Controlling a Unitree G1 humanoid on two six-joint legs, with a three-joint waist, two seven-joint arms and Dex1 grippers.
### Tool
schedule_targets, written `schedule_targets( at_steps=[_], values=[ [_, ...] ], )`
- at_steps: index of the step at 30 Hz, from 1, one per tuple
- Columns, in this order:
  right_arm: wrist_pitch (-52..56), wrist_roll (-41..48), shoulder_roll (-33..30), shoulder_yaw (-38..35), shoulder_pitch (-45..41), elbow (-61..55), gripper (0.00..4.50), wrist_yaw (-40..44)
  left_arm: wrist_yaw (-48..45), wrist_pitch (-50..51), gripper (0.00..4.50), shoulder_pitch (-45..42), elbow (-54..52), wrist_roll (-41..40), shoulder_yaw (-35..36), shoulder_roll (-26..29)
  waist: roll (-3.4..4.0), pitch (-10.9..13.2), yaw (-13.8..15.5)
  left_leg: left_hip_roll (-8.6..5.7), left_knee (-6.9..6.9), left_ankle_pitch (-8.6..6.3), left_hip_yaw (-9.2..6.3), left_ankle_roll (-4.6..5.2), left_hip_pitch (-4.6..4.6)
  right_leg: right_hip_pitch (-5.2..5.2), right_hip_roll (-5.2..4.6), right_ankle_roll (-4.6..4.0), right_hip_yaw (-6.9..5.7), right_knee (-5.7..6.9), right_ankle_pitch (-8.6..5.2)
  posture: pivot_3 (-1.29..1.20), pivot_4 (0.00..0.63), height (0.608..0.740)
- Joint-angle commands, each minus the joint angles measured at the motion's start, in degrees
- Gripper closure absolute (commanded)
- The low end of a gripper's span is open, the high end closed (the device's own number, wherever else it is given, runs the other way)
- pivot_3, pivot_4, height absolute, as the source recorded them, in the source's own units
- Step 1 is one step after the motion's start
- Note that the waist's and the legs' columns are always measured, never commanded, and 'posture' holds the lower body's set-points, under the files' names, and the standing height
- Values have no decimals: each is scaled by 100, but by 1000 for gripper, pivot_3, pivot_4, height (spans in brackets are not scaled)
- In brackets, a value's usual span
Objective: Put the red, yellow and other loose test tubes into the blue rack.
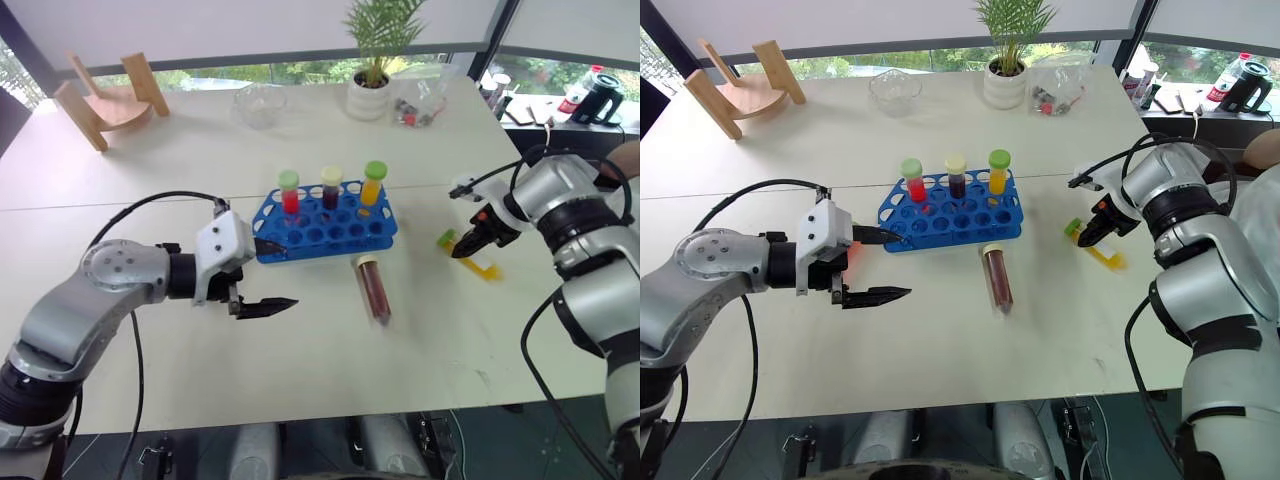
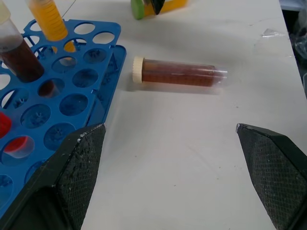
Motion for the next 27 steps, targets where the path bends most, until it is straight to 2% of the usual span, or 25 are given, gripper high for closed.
schedule_targets(
  at_steps=[1, 2, 4, 6, 7, 9, 12, 14, 18, 27],
  values=[
    [-486, 500, -123, -930, 398, -1187, 3708, -210, -187, -153, 0, -51, 252, 72, 251, 188, 0, 0, -11, 0, 2, -1, 0, 2, 0, 2, 0, 0, 0, 0, 0, 0, 150, 740],
    [-504, 646, -151, -1186, 480, -1570, 3708, -203, -253, -190, 0, -35, 361, 84, 285, 233, 5, 3, -44, 0, 4, -3, 1, 6, 1, 3, -1, 1, 1, 1, 1, 0, 150, 740],
    [-951, 1309, -155, -2165, 982, -2860, 3708, -382, -408, -223, 0, -17, 630, 115, 364, 359, 11, 7, -118, 0, 3, -2, 6, 4, 5, 2, -1, 4, 5, 5, 7, 0, 150, 740],
    [-1205, 1967, 195, -3297, 1570, -4143, 3708, -1100, -536, -258, 0, -68, 909, 187, 399, 492, 16, 10, -173, 2, -5, -1, -1, 4, 9, 1, 4, 4, 5, 11, 6, 0, 150, 740],
    [-1206, 2135, 357, -3624, 1766, -4528, 3708, -1412, -571, -271, 0, -99, 996, 211, 399, 525, 16, 10, -182, 4, -14, -1, -5, 3, 12, 0, 8, 2, 4, 13, 5, 0, 150, 740],
    [-889, 2342, 957, -4126, 2121, -5273, 3708, -2388, -686, -228, 0, -220, 1312, 130, 491, 547, 16, 10, -167, 7, -19, 0, -9, 3, 14, -2, 12, -3, 3, 18, 2, 0, 150, 740],
    [-956, 2706, 2160, -4780, 2934, -6461, 3708, -3835, -883, 37, 0, -359, 1541, -81, 571, 611, 7, 4, -141, 7, -16, 4, -17, -4, 6, -3, 10, -4, -5, 20, 2, 0, 150, 740],
    [-1272, 2528, 2761, -4770, 3452, -6752, 3708, -4583, -921, 106, 0, -392, 1559, -78, 544, 625, 10, 6, -117, 3, -15, 8, -19, -13, 0, -4, 1, -4, -9, 19, 2, 0, 150, 740],
    [-1868, 2230, 3394, -4362, 4001, -6685, 3708, -5351, -981, 230, 0, -592, 1566, -48, 379, 601, 11, 6, -111, -8, -16, 32, -10, -55, -2, -4, -12, 8, -5, 19, 8, 0, 150, 740],
    [-2716, 2115, 3443, -3928, 4393, -5959, 3708, -5555, -1138, 200, 0, -972, 1813, 147, 195, 601, 11, 6, -164, -5, -22, 38, -16, -64, 8, -3, -1, 9, -4, 30, 11, 0, 150, 740]
  ],
)
